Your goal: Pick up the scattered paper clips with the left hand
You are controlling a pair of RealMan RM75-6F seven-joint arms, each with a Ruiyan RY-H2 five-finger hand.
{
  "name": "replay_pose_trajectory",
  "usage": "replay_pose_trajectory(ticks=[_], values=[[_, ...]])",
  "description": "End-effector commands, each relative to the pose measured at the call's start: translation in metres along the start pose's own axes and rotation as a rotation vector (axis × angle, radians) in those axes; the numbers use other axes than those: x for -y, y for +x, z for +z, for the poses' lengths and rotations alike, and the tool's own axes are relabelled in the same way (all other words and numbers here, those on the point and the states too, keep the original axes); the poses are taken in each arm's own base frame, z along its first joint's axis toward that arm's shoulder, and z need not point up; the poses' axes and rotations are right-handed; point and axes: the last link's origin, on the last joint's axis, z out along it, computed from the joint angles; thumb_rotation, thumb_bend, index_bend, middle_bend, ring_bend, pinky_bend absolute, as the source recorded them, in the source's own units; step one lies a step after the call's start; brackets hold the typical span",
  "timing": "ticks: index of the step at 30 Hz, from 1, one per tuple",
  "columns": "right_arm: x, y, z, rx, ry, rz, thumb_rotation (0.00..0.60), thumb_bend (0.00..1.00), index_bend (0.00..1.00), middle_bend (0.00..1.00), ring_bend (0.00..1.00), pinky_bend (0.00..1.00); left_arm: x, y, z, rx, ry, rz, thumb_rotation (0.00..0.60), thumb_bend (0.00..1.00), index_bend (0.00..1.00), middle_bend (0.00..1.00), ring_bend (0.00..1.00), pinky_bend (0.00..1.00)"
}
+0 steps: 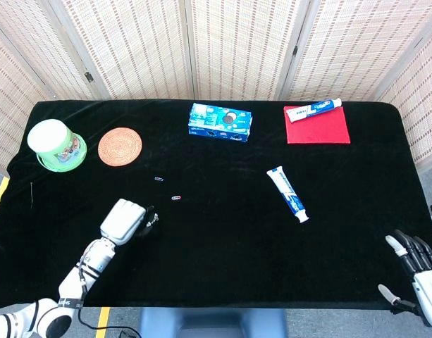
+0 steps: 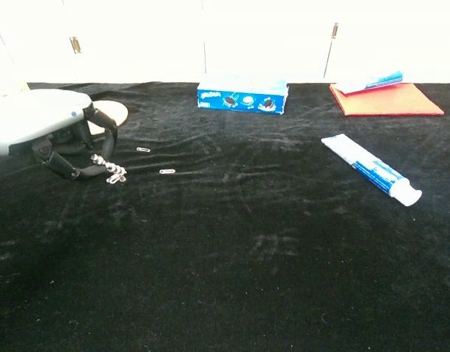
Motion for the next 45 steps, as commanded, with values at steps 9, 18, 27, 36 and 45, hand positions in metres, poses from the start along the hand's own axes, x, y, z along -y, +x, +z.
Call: replay_pose_trajectory(ticks=[9, 18, 27, 36, 45], values=[[-0.003, -0.004, 0.011, 0.019, -0.036, -0.007, 0.600, 0.24, 0.00, 0.00, 0.00, 0.00, 0.040, 0.002, 0.023, 0.001, 0.074, 0.021, 0.600, 0.50, 0.83, 1.00, 1.00, 1.00], [-0.001, -0.004, 0.010, 0.022, -0.031, -0.009, 0.600, 0.24, 0.00, 0.00, 0.00, 0.00, 0.037, 0.001, 0.020, 0.002, 0.061, 0.009, 0.600, 0.50, 0.81, 1.00, 1.00, 1.00], [0.000, -0.004, 0.008, 0.022, -0.018, -0.013, 0.600, 0.24, 0.00, 0.00, 0.00, 0.00, 0.042, 0.004, 0.010, 0.071, 0.114, 0.026, 0.600, 0.11, 0.00, 1.00, 1.00, 1.00], [0.002, -0.004, 0.005, 0.017, -0.004, -0.013, 0.600, 0.24, 0.00, 0.00, 0.00, 0.00, 0.036, 0.014, -0.004, 0.048, 0.114, 0.027, 0.600, 0.09, 0.00, 1.00, 1.00, 1.00], [0.005, -0.006, 0.004, 0.040, 0.019, -0.019, 0.600, 0.24, 0.00, 0.00, 0.00, 0.00, 0.041, 0.016, -0.074, 0.168, 0.192, 0.075, 0.600, 0.11, 0.00, 0.02, 0.04, 0.14]])
